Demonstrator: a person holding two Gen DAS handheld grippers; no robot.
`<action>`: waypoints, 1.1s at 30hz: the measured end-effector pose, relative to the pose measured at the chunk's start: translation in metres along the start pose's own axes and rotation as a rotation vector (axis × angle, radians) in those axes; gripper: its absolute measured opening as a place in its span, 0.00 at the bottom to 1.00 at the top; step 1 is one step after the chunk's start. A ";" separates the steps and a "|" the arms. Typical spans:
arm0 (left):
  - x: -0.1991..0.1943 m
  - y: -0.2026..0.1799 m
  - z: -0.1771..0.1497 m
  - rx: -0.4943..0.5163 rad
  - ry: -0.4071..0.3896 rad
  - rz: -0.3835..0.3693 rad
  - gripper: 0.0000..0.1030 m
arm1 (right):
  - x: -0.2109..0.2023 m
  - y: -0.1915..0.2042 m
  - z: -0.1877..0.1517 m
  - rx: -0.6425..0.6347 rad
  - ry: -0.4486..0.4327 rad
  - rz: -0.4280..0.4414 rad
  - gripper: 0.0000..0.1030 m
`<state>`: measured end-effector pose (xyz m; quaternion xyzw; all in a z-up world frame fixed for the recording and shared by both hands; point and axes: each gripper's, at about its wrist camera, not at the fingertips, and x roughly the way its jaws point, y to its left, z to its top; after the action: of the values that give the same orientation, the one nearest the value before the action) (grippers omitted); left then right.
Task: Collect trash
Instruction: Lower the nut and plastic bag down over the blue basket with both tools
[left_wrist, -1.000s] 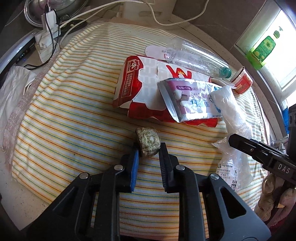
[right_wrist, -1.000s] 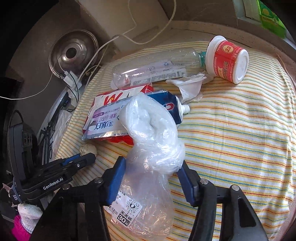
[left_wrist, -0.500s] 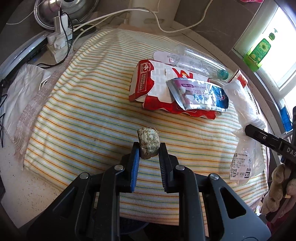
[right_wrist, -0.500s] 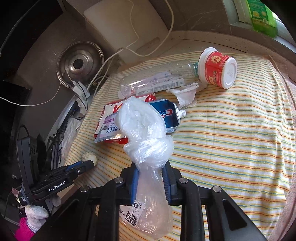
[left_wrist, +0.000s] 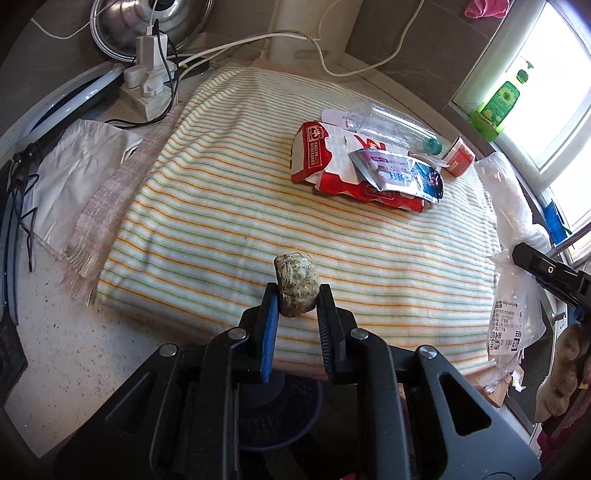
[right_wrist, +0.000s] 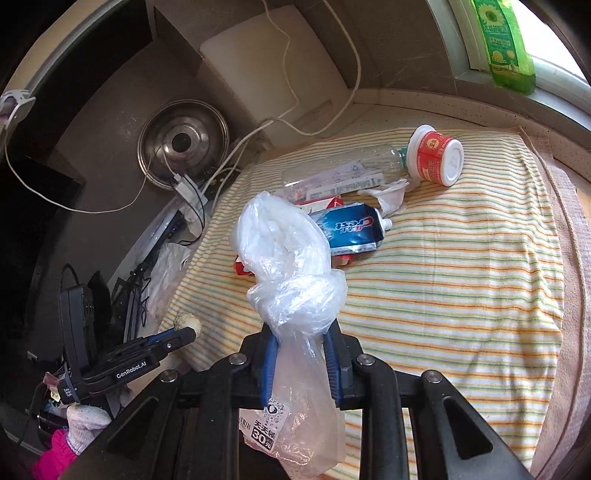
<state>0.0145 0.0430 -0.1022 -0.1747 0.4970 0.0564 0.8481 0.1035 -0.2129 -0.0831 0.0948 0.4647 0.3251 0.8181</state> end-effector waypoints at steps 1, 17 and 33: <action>-0.004 0.002 -0.004 0.002 -0.001 -0.001 0.19 | -0.001 0.004 -0.004 -0.001 0.000 0.004 0.22; -0.032 0.041 -0.069 -0.008 0.034 -0.013 0.19 | 0.002 0.070 -0.074 -0.055 0.061 0.041 0.22; -0.013 0.068 -0.124 -0.018 0.121 -0.006 0.19 | 0.039 0.101 -0.134 -0.089 0.164 0.011 0.22</action>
<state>-0.1129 0.0634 -0.1622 -0.1870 0.5463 0.0478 0.8150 -0.0370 -0.1307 -0.1379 0.0338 0.5148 0.3564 0.7790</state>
